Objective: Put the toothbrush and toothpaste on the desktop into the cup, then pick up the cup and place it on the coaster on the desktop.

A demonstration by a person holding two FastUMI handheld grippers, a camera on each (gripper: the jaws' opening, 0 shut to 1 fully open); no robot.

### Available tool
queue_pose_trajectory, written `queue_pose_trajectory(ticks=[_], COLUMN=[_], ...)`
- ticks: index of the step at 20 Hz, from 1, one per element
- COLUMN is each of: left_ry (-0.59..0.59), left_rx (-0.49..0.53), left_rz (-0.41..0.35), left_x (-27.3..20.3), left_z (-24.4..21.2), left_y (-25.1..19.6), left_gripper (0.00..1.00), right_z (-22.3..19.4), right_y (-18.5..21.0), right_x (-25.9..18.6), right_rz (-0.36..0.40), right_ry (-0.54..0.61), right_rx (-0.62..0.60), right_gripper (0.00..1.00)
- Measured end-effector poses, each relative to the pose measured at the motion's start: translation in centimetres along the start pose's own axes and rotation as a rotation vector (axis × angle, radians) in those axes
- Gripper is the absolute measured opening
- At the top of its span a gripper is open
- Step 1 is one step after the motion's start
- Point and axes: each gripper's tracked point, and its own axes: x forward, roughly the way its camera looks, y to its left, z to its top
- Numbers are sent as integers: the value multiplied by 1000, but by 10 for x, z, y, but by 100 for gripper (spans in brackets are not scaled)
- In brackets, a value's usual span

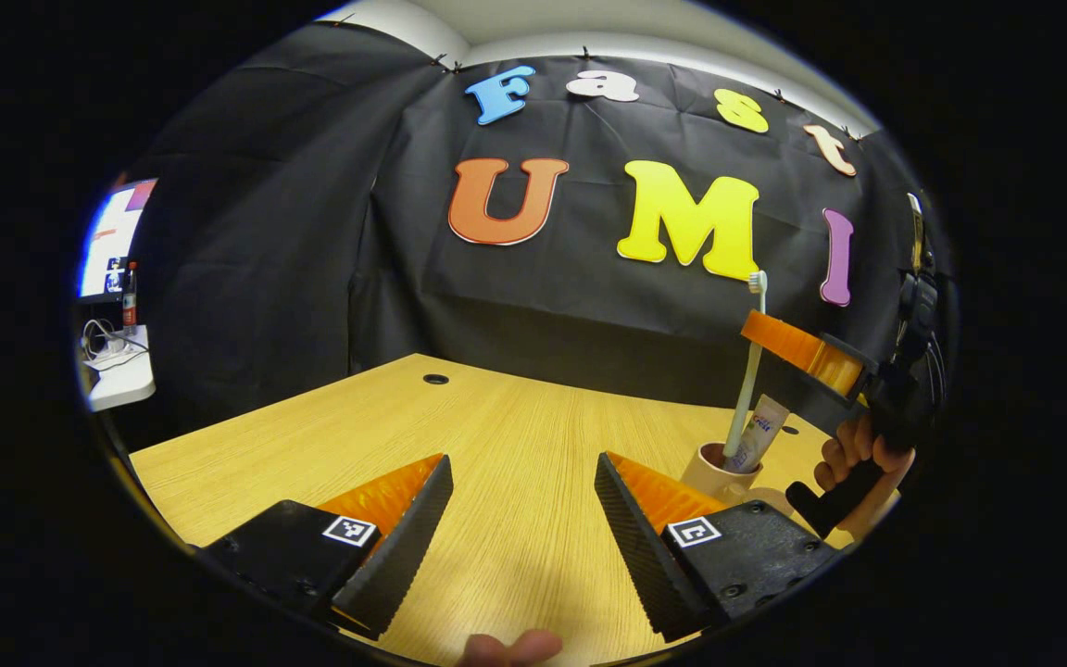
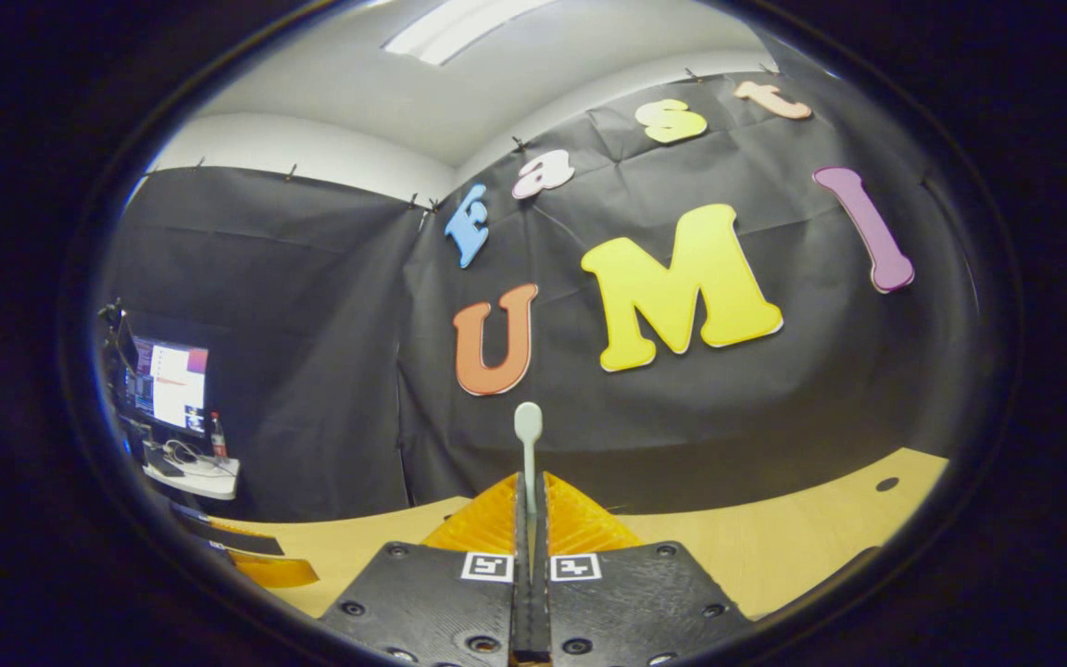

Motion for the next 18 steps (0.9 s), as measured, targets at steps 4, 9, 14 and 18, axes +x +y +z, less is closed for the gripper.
queue_pose_trajectory(ticks=[4,9,14,18], left_ry=[-7,-14,-29,-54], left_rx=[-1,32,38,69], left_rz=[0,-4,-26,-49], left_x=[-1,-9,-17,-21], left_z=[2,13,33,60], left_y=[-2,-11,-33,-56], left_gripper=[98,98,98,98], right_z=[-10,6,34,57], right_y=[4,-12,-39,-75], right_x=[-6,-31,-70,-124], right_rz=[30,-29,-103,-197], right_ry=[25,-13,-31,-39], right_rx=[-44,-80,-66,-92], right_gripper=[37,96,98,94])
